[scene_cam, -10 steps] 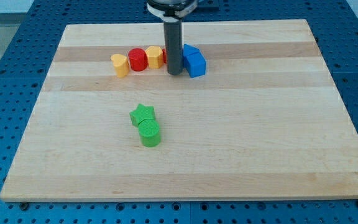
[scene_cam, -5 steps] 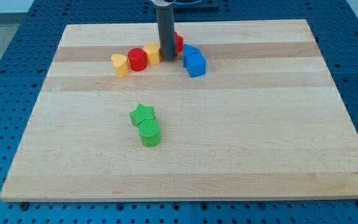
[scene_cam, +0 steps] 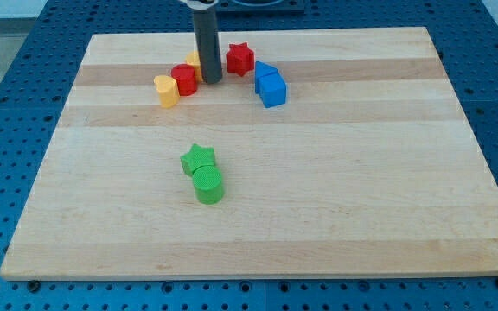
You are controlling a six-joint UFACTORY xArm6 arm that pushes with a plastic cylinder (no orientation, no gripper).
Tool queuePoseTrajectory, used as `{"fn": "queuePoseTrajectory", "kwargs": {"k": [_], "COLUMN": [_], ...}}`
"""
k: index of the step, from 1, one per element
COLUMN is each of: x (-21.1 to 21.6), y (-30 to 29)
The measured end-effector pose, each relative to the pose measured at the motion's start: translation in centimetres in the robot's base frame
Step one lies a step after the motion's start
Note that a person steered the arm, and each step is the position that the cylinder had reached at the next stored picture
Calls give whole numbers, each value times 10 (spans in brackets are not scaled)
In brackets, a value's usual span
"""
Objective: Place the yellow hexagon parallel to the left of the red star
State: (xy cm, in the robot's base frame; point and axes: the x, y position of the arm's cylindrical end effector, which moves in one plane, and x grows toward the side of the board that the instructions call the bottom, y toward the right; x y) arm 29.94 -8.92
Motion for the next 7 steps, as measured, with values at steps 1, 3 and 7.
{"fn": "queuePoseTrajectory", "kwargs": {"k": [1,3,7], "x": [-20,-40,-93], "y": [-29,-38,-94]}}
